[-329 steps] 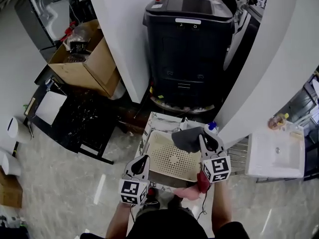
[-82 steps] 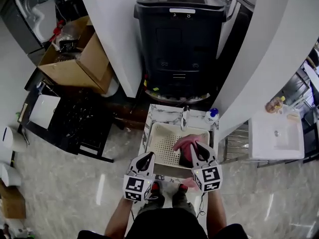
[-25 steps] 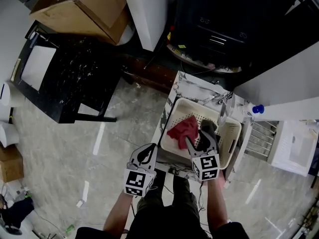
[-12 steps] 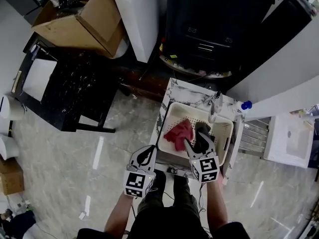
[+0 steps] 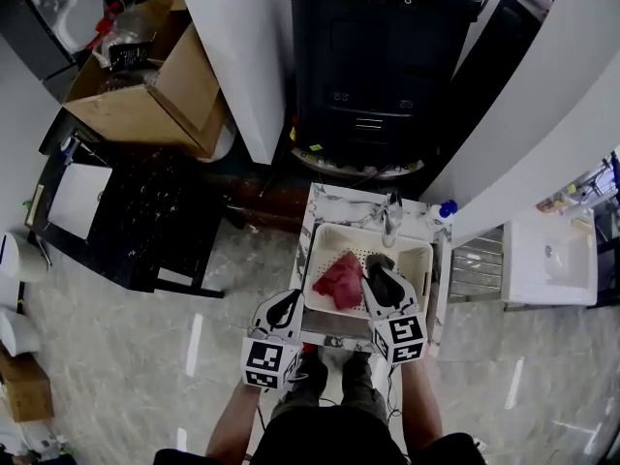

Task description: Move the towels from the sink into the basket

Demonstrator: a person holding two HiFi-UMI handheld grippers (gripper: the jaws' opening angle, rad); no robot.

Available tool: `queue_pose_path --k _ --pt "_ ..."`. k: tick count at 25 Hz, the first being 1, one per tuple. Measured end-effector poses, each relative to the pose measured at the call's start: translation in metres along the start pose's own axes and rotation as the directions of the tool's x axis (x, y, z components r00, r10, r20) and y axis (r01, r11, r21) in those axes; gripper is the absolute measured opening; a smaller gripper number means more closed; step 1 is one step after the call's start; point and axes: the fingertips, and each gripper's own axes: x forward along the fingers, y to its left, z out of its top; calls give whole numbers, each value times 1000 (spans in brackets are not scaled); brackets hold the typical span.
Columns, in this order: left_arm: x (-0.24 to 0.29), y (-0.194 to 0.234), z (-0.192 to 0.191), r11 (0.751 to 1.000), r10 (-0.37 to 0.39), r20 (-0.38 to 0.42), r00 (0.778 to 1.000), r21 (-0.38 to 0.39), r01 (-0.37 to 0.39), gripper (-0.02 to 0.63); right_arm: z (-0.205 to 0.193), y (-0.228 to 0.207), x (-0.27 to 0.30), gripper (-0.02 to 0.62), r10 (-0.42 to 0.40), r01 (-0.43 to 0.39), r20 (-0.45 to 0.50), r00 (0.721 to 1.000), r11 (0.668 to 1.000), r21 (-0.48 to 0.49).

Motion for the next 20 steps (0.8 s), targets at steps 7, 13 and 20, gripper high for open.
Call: queue_pose_path --k 7,13,20 --pt "-11 -13 28 998 -54 50 997 35 52 8 24 -1 -29 92 -76 77 48 996 997 -16" --pt "-20 -13 41 995 -94 87 992 55 89 8 34 -1 -57 46 -176 177 91 980 984 -10" --pt "-16 -33 45 977 -199 95 975 101 190 8 22 -7 -96 43 -294 293 95 951 956 24"
